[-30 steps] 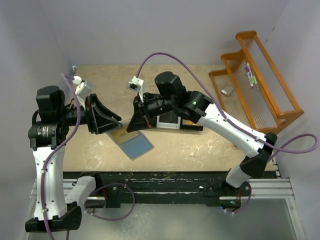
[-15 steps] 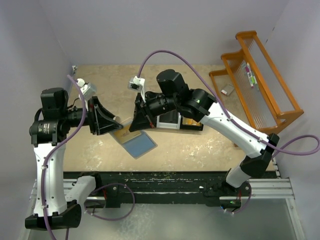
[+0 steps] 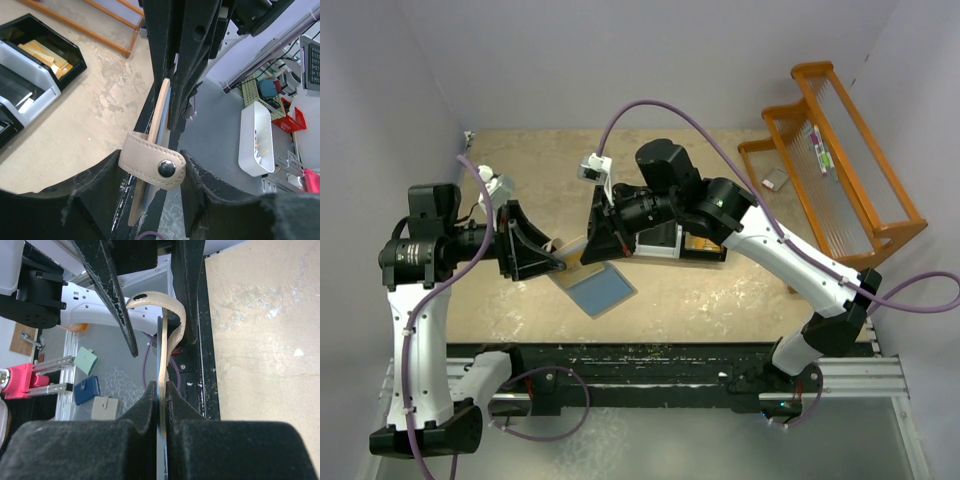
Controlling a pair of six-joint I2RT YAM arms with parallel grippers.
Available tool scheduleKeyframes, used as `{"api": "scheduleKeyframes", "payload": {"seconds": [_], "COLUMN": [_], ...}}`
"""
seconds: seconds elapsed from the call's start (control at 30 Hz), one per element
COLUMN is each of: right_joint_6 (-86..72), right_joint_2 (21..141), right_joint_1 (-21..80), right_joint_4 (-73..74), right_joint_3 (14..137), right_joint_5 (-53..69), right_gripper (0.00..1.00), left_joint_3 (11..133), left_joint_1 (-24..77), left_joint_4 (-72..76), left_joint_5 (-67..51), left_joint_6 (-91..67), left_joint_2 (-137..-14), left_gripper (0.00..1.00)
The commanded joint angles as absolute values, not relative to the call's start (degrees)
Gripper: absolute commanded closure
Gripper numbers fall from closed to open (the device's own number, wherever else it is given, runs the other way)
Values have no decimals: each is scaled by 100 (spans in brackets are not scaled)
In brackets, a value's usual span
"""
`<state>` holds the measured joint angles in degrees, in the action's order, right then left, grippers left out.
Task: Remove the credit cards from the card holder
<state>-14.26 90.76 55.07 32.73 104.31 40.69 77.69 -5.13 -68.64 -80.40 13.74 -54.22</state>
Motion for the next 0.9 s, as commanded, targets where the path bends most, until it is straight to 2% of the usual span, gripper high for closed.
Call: {"api": "scheduleKeyframes", "payload": {"seconds": [0.0, 0.13, 0.23, 0.4, 0.5, 0.6, 0.77, 0.8, 0.87], "right_joint_6": [-1362, -1380, -1408, -1972, -2625, -3618, -5009, -5137, -5320], "right_joint_2": [8978, 8974, 8991, 8805, 8551, 8140, 7271, 7148, 6958], "right_joint_1": [5492, 5490, 5491, 5486, 5431, 5362, 5361, 5360, 5360], "right_joint_4": [3015, 2988, 2961, 2126, 1299, 112, -2110, -2420, -2842], "right_joint_3": [10502, 10524, 10523, 10066, 9572, 8696, 7022, 6780, 6459], "right_joint_5": [4298, 4342, 4363, 4607, 4286, 3824, 3391, 3302, 3154], "right_gripper": [100, 100, 98, 71, 47, 35, 32, 34, 45], "left_joint_3": [7690, 7791, 7894, 7771, 7523, 7302, 6984, 6961, 6902], "left_joint_1": [-501, -501, -501, -502, -501, -501, -501, -501, -501], "left_joint_4": [-7382, -7713, -7702, -7067, -5926, -4371, -2677, -2551, -2401], "left_joint_5": [-8131, -8079, -8307, -8750, -8738, -8538, -8071, -7971, -7873], "left_joint_6": [2087, 2347, 2212, 1234, -157, -1636, -3332, -3460, -3709], "left_joint_2": [-5470, -5613, -5726, -5621, -5400, -5128, -4740, -4683, -4646], "left_gripper": [53, 71, 78, 90, 99, 100, 100, 100, 100]}}
